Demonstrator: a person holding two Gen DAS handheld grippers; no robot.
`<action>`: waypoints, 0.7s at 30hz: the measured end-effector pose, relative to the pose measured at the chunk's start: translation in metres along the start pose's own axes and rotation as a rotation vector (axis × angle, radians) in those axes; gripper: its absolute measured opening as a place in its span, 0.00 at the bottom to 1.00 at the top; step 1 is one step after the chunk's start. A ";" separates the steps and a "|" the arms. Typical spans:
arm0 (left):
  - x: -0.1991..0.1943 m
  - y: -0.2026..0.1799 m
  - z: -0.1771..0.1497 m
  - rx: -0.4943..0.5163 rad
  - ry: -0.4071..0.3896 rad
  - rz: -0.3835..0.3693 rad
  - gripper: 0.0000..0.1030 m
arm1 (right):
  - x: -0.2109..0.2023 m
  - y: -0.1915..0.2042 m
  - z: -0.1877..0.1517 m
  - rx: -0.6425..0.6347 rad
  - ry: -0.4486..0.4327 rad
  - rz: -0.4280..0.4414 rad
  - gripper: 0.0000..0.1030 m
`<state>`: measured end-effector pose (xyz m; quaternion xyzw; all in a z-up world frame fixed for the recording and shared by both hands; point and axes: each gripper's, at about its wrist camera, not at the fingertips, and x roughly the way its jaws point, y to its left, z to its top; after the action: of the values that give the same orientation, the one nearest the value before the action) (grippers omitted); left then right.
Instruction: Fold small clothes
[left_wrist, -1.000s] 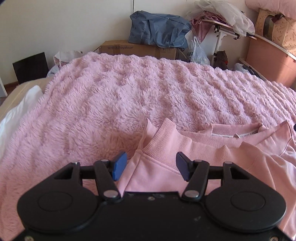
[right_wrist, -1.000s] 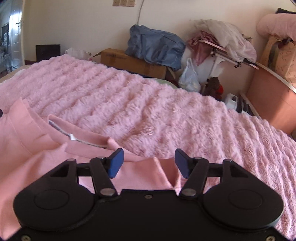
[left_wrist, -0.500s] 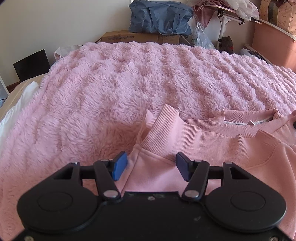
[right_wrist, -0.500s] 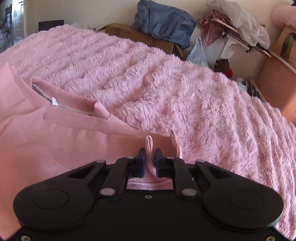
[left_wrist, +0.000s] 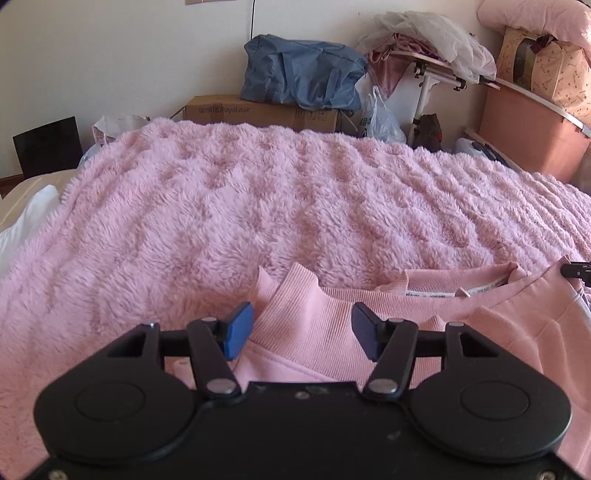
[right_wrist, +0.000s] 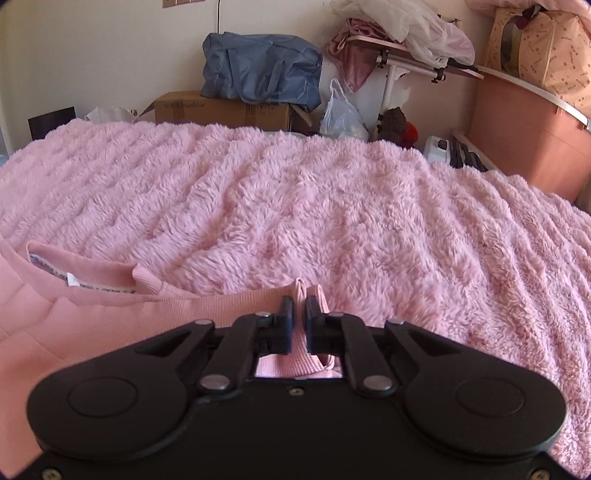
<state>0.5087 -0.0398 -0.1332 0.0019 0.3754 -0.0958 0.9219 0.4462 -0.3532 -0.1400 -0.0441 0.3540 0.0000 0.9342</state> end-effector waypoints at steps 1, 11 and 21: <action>0.006 0.000 -0.002 -0.002 0.020 0.013 0.60 | 0.004 0.003 -0.002 -0.003 0.009 -0.005 0.05; 0.015 0.014 -0.012 -0.038 0.063 0.063 0.61 | -0.008 0.036 -0.001 -0.188 0.017 -0.239 0.67; -0.076 0.020 -0.039 0.003 -0.010 -0.057 0.61 | -0.090 0.000 -0.028 -0.091 -0.028 -0.117 0.70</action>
<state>0.4321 -0.0043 -0.1104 -0.0080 0.3707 -0.1225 0.9206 0.3601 -0.3529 -0.1015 -0.1072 0.3375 -0.0381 0.9344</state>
